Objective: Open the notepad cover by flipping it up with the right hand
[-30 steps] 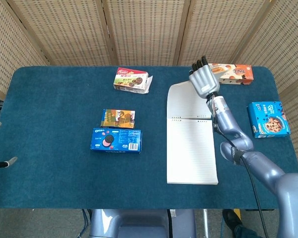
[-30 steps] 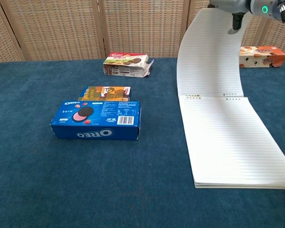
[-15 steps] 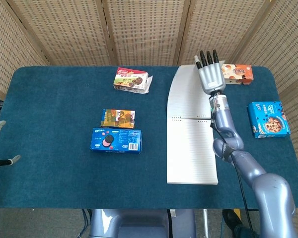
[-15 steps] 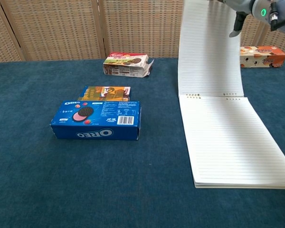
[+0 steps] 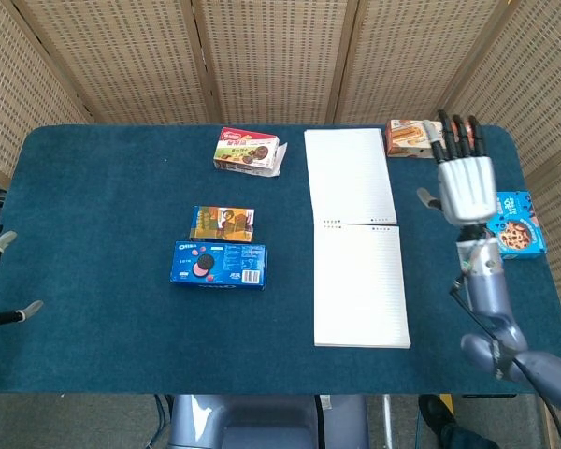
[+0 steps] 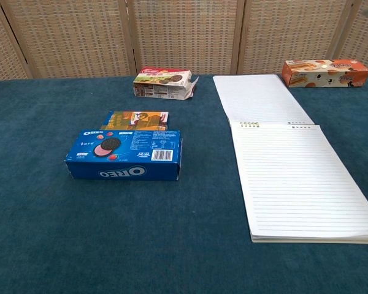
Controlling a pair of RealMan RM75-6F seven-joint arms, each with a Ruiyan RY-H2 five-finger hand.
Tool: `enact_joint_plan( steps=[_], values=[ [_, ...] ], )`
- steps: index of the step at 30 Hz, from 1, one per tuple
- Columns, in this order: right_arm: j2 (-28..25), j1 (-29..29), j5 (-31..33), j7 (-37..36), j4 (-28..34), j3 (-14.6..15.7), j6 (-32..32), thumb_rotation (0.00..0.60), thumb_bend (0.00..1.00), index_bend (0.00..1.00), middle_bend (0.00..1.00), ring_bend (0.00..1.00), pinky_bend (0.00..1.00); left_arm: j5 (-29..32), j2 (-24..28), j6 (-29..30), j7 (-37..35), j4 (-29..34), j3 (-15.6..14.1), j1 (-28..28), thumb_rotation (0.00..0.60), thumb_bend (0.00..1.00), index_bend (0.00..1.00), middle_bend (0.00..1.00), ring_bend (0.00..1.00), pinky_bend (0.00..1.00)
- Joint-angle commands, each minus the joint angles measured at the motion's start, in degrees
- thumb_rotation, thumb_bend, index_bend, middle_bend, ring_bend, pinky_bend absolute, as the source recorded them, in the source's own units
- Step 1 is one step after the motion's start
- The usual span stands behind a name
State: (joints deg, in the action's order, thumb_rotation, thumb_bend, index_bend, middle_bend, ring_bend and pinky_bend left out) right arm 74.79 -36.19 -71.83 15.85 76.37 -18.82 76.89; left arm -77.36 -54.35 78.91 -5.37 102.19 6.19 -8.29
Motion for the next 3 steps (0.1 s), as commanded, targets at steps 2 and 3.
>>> enact_joint_plan(
  steps=[2, 3],
  values=[
    [-5.1, 10.1, -5.0, -7.9, 8.5, 6.0, 8.1, 0.600, 0.00, 0.00, 0.00, 0.00, 0.00, -1.9, 0.6, 2.8, -0.5, 0.9, -1.1, 1.9, 0.600, 0.00, 0.00, 0.00, 0.00, 0.00],
    [-5.4, 11.9, -6.2, -9.2, 9.4, 7.4, 9.5, 0.600, 0.00, 0.00, 0.00, 0.00, 0.00, -2.4, 0.5, 3.4, -0.3, 0.9, -1.5, 2.3, 0.600, 0.00, 0.00, 0.00, 0.00, 0.00]
  ],
)
